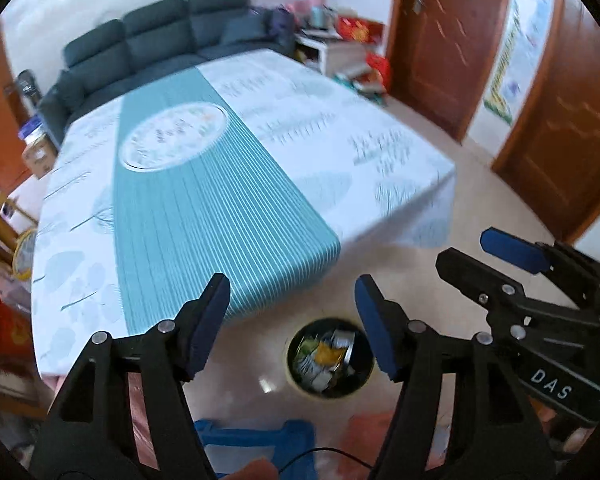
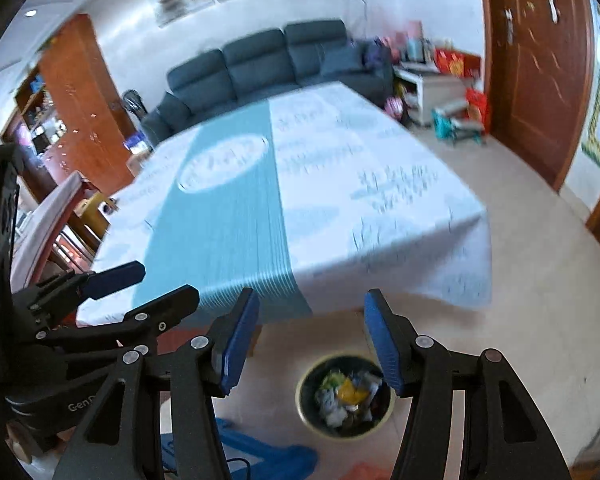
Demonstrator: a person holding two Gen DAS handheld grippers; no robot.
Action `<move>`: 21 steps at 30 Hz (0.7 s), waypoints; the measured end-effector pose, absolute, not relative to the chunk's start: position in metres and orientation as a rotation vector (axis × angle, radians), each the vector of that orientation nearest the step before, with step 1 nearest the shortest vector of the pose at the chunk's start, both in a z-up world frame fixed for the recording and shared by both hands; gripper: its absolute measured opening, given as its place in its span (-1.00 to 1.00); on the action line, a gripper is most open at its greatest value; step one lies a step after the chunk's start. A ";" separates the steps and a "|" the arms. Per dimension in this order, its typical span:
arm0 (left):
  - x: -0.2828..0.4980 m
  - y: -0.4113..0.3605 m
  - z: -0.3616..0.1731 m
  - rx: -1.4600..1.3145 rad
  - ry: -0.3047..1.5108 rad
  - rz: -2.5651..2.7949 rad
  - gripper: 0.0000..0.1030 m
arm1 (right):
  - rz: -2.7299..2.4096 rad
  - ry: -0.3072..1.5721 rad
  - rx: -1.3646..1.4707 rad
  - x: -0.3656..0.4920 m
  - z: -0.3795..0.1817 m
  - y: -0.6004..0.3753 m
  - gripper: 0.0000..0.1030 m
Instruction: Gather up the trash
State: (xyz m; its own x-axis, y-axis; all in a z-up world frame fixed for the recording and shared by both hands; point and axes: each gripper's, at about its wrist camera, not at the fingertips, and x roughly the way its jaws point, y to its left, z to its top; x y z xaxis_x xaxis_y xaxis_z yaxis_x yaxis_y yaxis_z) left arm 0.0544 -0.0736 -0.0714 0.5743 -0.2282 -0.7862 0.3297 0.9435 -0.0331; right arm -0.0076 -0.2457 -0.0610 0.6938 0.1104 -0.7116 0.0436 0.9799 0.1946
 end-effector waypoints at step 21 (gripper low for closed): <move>0.000 -0.058 -0.024 -0.043 0.817 -0.092 0.51 | 0.115 0.675 0.176 -0.039 -0.010 -0.249 0.10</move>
